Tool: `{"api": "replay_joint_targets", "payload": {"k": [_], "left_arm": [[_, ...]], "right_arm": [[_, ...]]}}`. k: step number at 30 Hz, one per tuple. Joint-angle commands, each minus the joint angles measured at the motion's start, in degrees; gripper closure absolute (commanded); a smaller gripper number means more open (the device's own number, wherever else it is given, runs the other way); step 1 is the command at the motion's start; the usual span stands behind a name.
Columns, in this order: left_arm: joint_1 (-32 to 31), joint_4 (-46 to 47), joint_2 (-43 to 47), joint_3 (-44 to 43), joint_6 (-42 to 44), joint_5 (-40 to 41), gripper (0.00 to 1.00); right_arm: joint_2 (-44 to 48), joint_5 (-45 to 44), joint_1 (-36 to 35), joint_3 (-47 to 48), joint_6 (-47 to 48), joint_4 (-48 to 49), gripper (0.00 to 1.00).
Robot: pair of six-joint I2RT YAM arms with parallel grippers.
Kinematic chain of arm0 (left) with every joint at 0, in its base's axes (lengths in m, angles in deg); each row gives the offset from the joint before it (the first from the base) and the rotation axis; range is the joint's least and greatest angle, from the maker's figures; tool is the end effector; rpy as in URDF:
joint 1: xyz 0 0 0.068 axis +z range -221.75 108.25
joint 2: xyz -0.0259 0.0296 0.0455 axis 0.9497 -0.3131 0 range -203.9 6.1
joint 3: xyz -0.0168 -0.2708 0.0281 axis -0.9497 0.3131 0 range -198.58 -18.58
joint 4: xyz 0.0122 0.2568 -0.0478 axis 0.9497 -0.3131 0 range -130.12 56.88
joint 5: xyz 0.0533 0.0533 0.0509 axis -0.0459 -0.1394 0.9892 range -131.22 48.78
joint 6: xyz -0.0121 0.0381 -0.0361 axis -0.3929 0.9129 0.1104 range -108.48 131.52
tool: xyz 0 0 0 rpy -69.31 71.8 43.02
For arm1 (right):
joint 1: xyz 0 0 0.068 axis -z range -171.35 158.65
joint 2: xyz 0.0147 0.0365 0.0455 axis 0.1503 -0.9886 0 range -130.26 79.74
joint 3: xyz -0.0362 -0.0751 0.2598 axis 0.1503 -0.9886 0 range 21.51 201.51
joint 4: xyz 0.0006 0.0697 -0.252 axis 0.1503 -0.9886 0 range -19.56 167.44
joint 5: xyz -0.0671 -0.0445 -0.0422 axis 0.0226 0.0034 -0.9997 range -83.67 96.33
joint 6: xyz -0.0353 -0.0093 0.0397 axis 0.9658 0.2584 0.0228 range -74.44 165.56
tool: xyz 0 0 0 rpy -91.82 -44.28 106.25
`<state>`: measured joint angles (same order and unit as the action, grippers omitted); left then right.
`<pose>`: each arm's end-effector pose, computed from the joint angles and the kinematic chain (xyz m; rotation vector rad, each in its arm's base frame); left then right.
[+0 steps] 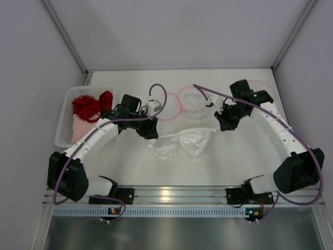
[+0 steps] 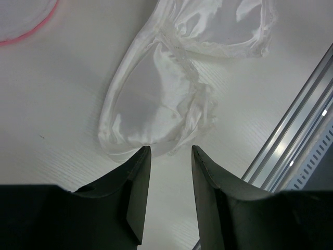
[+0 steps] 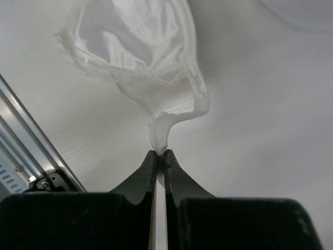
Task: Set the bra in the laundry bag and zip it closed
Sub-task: Adjust the bra at the center of the board.
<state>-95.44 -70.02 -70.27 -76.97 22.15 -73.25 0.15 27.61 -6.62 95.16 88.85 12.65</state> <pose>0.2391 -0.1256 0.2662 0.9488 2.3074 -0.7978 0.2450 0.0803 0.3064 -1.3971 2.3157 0.3814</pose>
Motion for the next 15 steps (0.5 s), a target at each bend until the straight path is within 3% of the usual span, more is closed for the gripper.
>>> {"api": "replay_joint_targets", "payload": {"k": [1,5,15], "left_arm": [[1.1,0.9,1.0,0.6,0.4,-1.6,0.57],[2.1,1.2,1.4,1.2,0.4,-2.3,0.57],[4.6,1.2,4.5,2.9,1.4,-2.4,0.57]], "right_arm": [[-0.6,4.7,-6.6,4.7,-7.1,-1.6,1.00],[-4.8,7.4,-13.4,8.4,-15.1,1.8,1.00],[-19.3,11.2,-17.6,7.1,-24.1,15.7,1.00]]}}
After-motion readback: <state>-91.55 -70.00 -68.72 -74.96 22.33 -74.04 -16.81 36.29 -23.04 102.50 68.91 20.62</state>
